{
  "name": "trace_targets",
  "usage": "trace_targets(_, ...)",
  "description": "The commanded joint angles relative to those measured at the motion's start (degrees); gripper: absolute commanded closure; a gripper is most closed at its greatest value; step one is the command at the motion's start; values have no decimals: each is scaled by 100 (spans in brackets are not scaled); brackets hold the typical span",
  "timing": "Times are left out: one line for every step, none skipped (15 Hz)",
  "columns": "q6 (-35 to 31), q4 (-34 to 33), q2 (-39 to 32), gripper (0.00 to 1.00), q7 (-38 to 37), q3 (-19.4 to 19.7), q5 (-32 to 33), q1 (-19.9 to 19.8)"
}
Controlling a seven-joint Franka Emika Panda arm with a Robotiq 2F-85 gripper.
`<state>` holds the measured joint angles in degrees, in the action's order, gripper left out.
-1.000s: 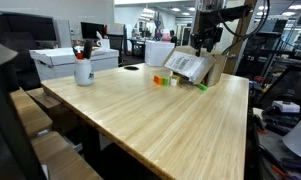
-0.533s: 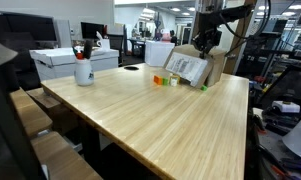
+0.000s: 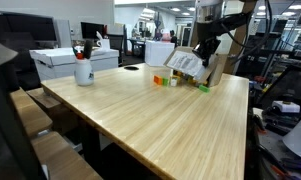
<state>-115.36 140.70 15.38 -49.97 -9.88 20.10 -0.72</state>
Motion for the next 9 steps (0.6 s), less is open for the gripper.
trace_targets(136, 0, -94, 96, 75, 11, 8, 105)
trace_targets(130, 8, -112, 97, 72, 14, 13, 120)
trace_targets(151, 0, -132, 96, 72, 12, 12, 136)
trace_targets(152, 8, -147, 97, 67, 13, 21, 152)
trace_targets(169, -5, -154, 96, 68, 13, 13, 168)
trace_targets(163, -14, -132, 97, 65, 11, 18, 181)
trace_targets(171, -28, -85, 86, 70, 3, 26, 198)
trace_targets(168, -44, -10, 67, 100, 4, -3, 231)
trace_targets(152, -49, 124, 60, 110, -1, -10, 260)
